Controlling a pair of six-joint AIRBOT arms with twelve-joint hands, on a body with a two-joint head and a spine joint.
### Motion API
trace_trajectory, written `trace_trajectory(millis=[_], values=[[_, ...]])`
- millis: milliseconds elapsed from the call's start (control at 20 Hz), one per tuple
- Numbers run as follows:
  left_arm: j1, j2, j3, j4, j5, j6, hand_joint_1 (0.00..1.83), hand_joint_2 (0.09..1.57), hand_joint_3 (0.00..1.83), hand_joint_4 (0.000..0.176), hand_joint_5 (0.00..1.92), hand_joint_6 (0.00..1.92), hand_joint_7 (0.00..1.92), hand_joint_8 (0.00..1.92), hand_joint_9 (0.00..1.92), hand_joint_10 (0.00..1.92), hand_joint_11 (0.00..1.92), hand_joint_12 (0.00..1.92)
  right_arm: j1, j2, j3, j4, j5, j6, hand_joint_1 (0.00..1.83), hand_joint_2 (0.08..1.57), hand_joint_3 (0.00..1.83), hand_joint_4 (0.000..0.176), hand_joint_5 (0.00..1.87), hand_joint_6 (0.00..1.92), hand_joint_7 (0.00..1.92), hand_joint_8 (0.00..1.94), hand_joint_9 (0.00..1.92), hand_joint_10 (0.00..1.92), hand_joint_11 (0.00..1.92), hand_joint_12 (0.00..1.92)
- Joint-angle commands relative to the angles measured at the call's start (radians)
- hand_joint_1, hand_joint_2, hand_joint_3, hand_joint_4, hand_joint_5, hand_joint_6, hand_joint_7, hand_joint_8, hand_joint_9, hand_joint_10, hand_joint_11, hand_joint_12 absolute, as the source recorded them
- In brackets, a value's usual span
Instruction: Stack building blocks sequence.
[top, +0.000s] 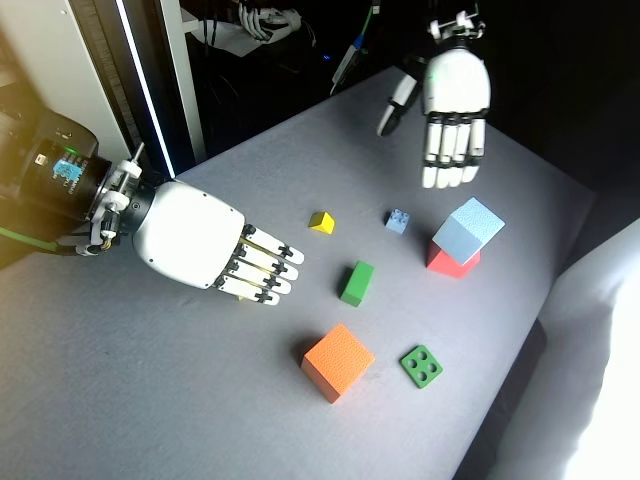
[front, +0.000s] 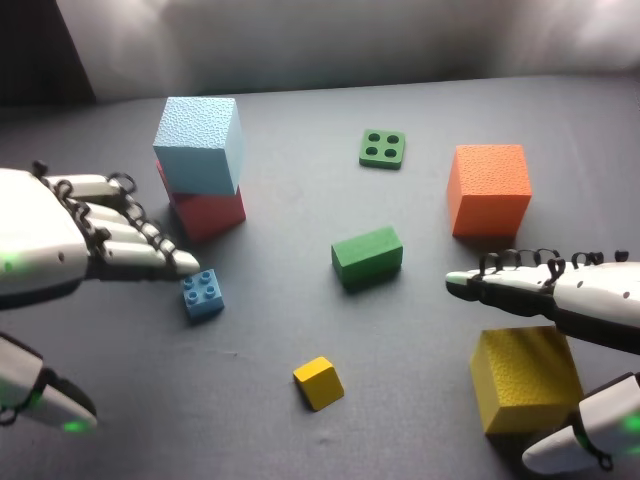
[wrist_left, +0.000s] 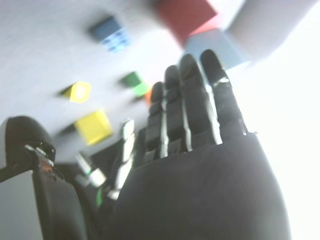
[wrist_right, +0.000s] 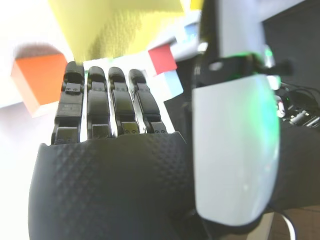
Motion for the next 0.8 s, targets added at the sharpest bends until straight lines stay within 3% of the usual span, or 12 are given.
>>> trace_trajectory(millis=[0, 100, 200, 500, 600, 750], values=[[-0.022, 0.022, -0.005, 0.0, -0.068, -0.001, 0.53, 0.94, 0.0, 0.0, 0.24, 0.0, 0.33, 0.0, 0.33, 0.01, 0.0, 0.76, 0.002, 0.008, 0.001, -0.005, 0.094, 0.004, 1.04, 0.81, 0.0, 0.0, 0.0, 0.0, 0.0, 0.0, 0.0, 0.0, 0.0, 0.17], [-0.055, 0.042, -0.027, 0.059, -0.04, -0.008, 0.54, 0.93, 0.0, 0.0, 0.24, 0.0, 0.33, 0.0, 0.33, 0.0, 0.0, 0.72, -0.004, 0.003, 0.005, -0.005, 0.103, 0.004, 1.09, 0.82, 0.0, 0.0, 0.0, 0.0, 0.0, 0.0, 0.0, 0.0, 0.0, 0.02], [-0.087, 0.054, -0.034, 0.142, -0.039, -0.085, 0.54, 0.93, 0.0, 0.0, 0.24, 0.0, 0.33, 0.0, 0.33, 0.0, 0.0, 0.7, -0.011, -0.006, 0.015, -0.005, 0.106, 0.002, 1.21, 0.84, 0.01, 0.0, 0.0, 0.0, 0.0, 0.0, 0.0, 0.0, 0.0, 0.0], [-0.158, 0.057, -0.04, 0.21, -0.045, -0.097, 0.54, 0.93, 0.0, 0.0, 0.24, 0.0, 0.32, 0.0, 0.32, 0.0, 0.0, 0.68, -0.029, -0.035, 0.036, -0.005, 0.122, 0.001, 1.13, 0.92, 0.03, 0.0, 0.0, 0.0, 0.0, 0.0, 0.0, 0.0, 0.02, 0.01], [-0.167, 0.057, -0.038, 0.21, -0.043, -0.097, 0.5, 0.94, 0.01, 0.0, 0.21, 0.0, 0.31, 0.0, 0.31, 0.0, 0.0, 0.67, -0.03, -0.04, 0.036, -0.005, 0.126, 0.0, 1.15, 0.94, 0.0, 0.0, 0.0, 0.0, 0.0, 0.0, 0.0, 0.0, 0.0, 0.28], [-0.168, 0.057, -0.037, 0.221, -0.042, -0.097, 0.51, 0.94, 0.0, 0.0, 0.19, 0.0, 0.29, 0.0, 0.29, 0.0, 0.0, 0.66, -0.029, -0.043, 0.036, -0.004, 0.129, 0.0, 1.14, 0.93, 0.0, 0.0, 0.0, 0.0, 0.0, 0.0, 0.0, 0.0, 0.0, 0.35]])
